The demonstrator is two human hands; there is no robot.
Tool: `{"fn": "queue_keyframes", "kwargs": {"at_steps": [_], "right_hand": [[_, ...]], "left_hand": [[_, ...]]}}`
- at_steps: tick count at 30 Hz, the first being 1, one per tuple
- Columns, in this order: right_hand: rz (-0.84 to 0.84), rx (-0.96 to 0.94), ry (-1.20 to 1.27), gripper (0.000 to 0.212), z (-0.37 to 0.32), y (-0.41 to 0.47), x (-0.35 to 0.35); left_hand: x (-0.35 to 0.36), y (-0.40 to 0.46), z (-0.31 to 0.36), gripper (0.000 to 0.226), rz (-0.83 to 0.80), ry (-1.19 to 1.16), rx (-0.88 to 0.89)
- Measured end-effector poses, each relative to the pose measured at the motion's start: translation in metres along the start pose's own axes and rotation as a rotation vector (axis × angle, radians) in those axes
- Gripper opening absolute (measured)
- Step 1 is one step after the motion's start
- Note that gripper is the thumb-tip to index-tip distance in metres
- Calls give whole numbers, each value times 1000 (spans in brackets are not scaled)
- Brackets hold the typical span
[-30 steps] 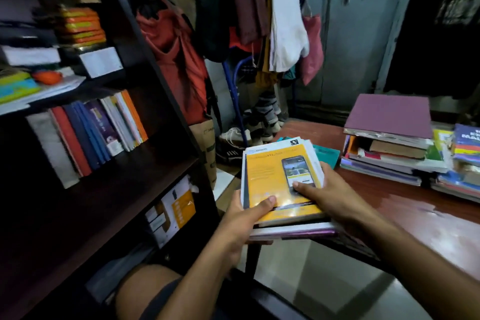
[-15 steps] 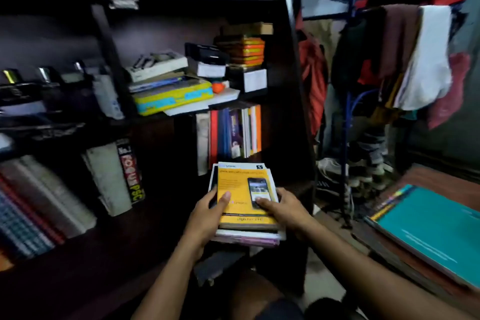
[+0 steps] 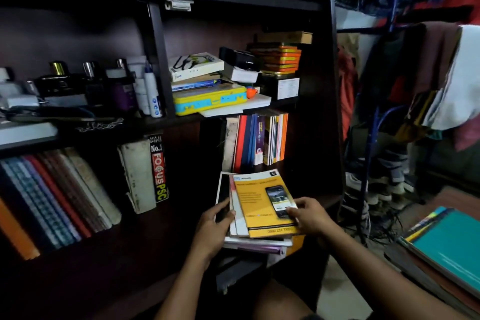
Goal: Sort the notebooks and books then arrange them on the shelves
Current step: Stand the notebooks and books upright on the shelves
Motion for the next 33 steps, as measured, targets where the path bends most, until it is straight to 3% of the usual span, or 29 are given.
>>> {"fn": "queue_keyframes", "kwargs": {"at_steps": [5,9,17,20,22,23,24,26,27,30,32,33], "right_hand": [[93,86,200,12,7,-7,-25],[101,4,307,15,1,-17,-42],[-147,-38,535,15,-21,-45,-2],[-188,-56,553,16,-30,-54,14],[-226,-74,572,16,-37,-58,19],[-241,-84,578,16,-40,-59,21],[-252,-94,582,16,-44,-62,22],[-246,-118,569,16,-49,-62,22],[-230,-143,539,16,-51,-60,23],[-76,-343,124,28,-56,-50,19],[144,-452,-269,57,-60,-47,15],[209,-505,-332,69,-64,-47,15]], "left_hand": [[-5,0,1,43,6,5,-43],[-23,-8,-1,39,35,67,-52],[-98,-46,-1,26,4,564,-167],[-106,-61,23,50,37,984,-208],[-100,-66,50,57,164,1165,-93],[-92,-65,63,56,193,1037,-6],[-82,-63,73,54,161,753,49],[-56,-54,86,48,18,169,20],[-46,-46,87,45,7,49,16],[-23,-24,83,41,108,40,114],[-12,-16,79,36,191,103,221],[-7,-13,80,35,244,175,295]]}}
Point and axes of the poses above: each hand's wrist, its own y-axis towards the middle knuckle, its own x-axis out of the palm, z = x × y, the point moved 2 cm from there along y, towards the middle knuckle, and after that the axes turned 3 degrees about z, right-handed, at the moved point
